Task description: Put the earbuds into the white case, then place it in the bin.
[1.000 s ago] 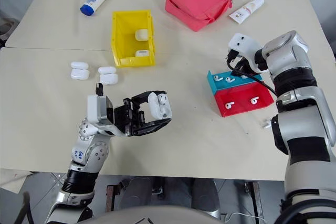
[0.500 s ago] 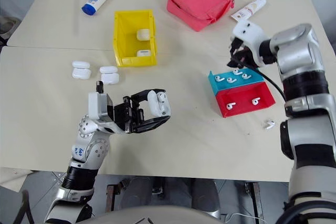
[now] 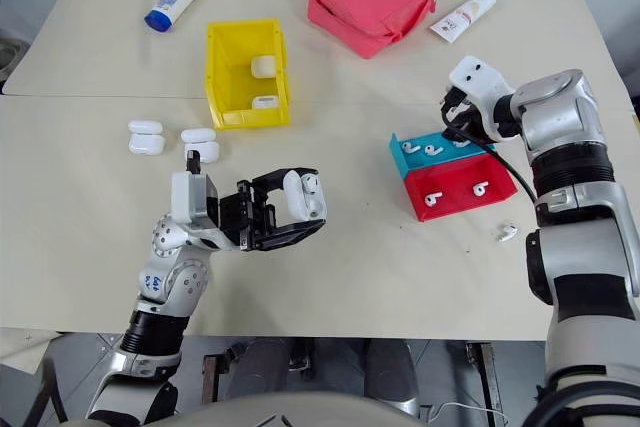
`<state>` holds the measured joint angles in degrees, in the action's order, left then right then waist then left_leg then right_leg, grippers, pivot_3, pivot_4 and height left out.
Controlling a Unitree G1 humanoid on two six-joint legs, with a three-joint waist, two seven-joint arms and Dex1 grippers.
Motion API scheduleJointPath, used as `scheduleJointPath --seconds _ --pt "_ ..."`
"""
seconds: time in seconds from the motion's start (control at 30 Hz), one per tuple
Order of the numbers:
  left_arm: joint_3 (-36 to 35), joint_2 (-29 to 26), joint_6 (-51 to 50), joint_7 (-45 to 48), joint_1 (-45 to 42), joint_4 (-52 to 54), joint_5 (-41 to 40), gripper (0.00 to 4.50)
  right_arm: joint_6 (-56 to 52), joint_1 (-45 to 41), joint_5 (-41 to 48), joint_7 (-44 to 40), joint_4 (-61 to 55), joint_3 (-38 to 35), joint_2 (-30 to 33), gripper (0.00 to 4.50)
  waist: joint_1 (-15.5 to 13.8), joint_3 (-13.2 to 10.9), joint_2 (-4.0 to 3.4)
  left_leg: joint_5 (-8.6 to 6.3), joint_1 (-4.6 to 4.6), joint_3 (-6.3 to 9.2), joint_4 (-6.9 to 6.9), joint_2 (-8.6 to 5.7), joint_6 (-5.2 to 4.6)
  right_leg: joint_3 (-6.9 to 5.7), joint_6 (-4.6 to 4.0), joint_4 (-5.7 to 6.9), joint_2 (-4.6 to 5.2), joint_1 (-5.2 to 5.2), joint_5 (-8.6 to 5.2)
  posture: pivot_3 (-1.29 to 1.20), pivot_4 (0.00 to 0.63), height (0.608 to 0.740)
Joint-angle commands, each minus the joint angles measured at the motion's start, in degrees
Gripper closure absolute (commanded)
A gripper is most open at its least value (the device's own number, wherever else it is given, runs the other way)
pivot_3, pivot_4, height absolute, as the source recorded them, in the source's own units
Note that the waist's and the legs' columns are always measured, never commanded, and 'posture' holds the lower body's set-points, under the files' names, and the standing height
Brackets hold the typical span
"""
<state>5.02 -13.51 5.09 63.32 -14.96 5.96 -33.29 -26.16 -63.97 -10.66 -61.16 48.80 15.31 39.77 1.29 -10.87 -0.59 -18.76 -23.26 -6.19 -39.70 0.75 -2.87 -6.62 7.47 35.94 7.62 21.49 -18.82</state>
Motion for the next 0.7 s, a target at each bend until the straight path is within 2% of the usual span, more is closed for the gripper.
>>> scheduleJointPath --seconds 0.03,0.7 --pt "0.1 0.3 0.7 -0.4 0.6 2.5 -0.1 1.69 1.1 -1.6 -0.8 0.2 1.3 -0.1 0.1 3.25 0.0 0.0 0.00 0.00 0.00 0.01 0.00 0.00 0.00 0.00 0.00 0.00 0.00 0.00 0.00 0.00 0.150 0.740" --pt "0.8 0.3 1.0 -2.0 2.2 4.4 0.3 1.69 2.3 -2.3 -2.3 -1.3 2.3 0.4 -0.9 3.25 0.2 0.0 0.00 0.00 0.00 0.02 0.00 0.01 0.00 0.01 0.00 0.00 0.00 0.00 0.00 0.00 0.150 0.740"
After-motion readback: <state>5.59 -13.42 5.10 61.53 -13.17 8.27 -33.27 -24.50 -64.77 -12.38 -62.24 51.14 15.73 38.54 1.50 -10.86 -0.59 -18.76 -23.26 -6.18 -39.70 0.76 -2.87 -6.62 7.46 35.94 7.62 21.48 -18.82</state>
